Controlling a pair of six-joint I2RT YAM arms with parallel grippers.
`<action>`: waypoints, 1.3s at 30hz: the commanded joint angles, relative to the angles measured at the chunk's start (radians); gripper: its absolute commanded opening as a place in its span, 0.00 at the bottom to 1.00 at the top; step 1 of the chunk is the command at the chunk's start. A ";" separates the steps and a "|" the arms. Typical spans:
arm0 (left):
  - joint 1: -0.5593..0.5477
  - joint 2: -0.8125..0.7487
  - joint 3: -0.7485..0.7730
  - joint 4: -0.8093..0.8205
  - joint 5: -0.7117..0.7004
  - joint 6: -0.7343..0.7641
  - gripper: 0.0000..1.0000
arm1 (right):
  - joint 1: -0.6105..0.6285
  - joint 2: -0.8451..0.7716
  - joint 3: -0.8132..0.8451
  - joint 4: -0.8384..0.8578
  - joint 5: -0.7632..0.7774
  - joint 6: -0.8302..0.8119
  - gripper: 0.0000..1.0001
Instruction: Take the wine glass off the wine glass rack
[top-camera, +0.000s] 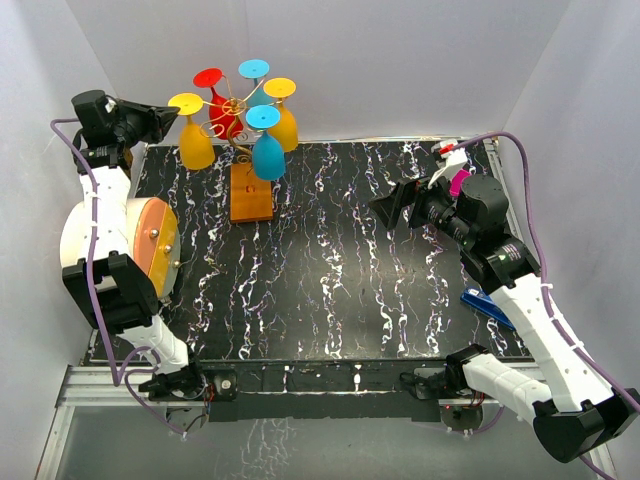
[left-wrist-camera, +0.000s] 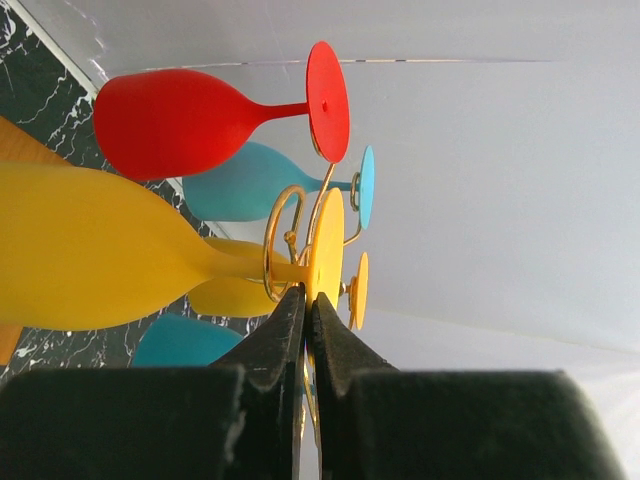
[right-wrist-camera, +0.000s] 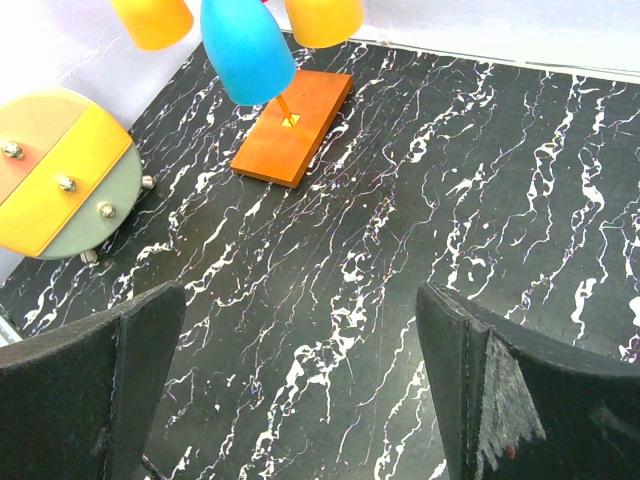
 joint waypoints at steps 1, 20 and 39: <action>0.017 0.003 0.067 0.016 0.027 -0.012 0.00 | 0.007 -0.011 0.006 0.050 0.006 -0.003 0.98; -0.004 0.105 0.165 0.061 0.102 -0.075 0.00 | 0.006 -0.006 0.006 0.058 0.004 0.003 0.98; -0.038 0.047 0.154 0.002 0.156 -0.026 0.00 | 0.007 -0.007 0.005 0.061 0.000 0.012 0.98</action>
